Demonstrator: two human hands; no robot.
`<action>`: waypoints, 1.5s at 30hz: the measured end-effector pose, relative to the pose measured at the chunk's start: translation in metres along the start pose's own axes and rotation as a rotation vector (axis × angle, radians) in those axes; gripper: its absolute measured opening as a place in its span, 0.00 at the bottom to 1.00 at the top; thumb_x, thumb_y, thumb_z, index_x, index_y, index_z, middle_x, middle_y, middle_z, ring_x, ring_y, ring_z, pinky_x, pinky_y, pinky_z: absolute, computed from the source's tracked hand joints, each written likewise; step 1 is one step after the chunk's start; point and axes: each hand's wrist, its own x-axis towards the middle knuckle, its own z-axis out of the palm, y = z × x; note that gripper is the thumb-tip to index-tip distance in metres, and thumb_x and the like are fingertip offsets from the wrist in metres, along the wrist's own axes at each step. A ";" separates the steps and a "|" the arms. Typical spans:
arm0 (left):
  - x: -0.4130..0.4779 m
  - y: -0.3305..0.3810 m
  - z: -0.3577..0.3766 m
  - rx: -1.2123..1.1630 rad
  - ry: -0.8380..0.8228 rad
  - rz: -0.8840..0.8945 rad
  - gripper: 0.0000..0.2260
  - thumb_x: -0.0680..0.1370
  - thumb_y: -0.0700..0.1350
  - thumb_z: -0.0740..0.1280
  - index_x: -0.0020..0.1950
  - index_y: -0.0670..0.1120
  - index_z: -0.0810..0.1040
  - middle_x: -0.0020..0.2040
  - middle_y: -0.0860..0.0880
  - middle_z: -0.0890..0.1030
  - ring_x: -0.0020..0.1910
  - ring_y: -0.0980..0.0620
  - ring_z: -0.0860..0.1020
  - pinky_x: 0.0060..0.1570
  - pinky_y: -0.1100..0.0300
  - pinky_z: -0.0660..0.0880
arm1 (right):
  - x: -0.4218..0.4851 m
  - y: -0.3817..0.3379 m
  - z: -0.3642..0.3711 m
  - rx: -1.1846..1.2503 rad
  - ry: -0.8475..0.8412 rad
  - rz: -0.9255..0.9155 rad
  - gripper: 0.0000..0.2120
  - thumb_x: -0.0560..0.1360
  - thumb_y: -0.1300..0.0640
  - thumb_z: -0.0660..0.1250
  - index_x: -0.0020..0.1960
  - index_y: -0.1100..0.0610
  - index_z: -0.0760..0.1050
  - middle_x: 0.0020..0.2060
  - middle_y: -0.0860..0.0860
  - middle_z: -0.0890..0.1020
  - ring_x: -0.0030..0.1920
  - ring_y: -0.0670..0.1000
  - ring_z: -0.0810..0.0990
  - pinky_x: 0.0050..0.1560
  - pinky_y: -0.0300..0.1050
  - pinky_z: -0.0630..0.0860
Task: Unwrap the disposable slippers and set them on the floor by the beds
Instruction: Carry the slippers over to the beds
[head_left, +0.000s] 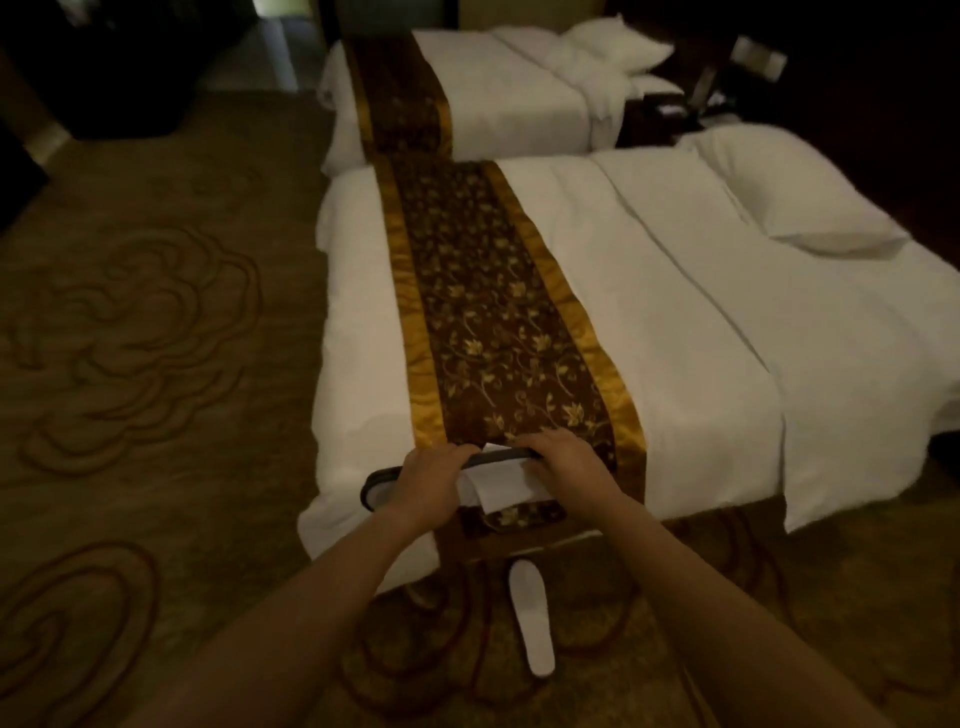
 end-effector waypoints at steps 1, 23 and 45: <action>-0.003 -0.008 -0.014 0.010 0.021 -0.010 0.22 0.76 0.42 0.62 0.69 0.53 0.67 0.64 0.48 0.75 0.63 0.46 0.71 0.61 0.51 0.65 | 0.008 -0.013 -0.007 -0.002 0.017 -0.029 0.14 0.78 0.55 0.59 0.62 0.53 0.74 0.55 0.52 0.79 0.56 0.54 0.74 0.56 0.50 0.71; -0.037 -0.393 -0.251 0.113 0.140 -0.275 0.26 0.75 0.45 0.65 0.72 0.52 0.63 0.69 0.48 0.71 0.68 0.47 0.67 0.68 0.53 0.60 | 0.311 -0.369 0.072 0.035 0.043 -0.273 0.14 0.78 0.52 0.59 0.59 0.54 0.76 0.54 0.54 0.81 0.53 0.53 0.77 0.54 0.45 0.72; 0.284 -0.728 -0.444 0.126 0.124 -0.328 0.21 0.74 0.46 0.65 0.67 0.51 0.68 0.64 0.49 0.74 0.64 0.46 0.70 0.59 0.52 0.66 | 0.824 -0.465 0.085 0.052 -0.136 -0.364 0.12 0.77 0.54 0.59 0.57 0.53 0.77 0.52 0.53 0.81 0.53 0.53 0.77 0.54 0.50 0.74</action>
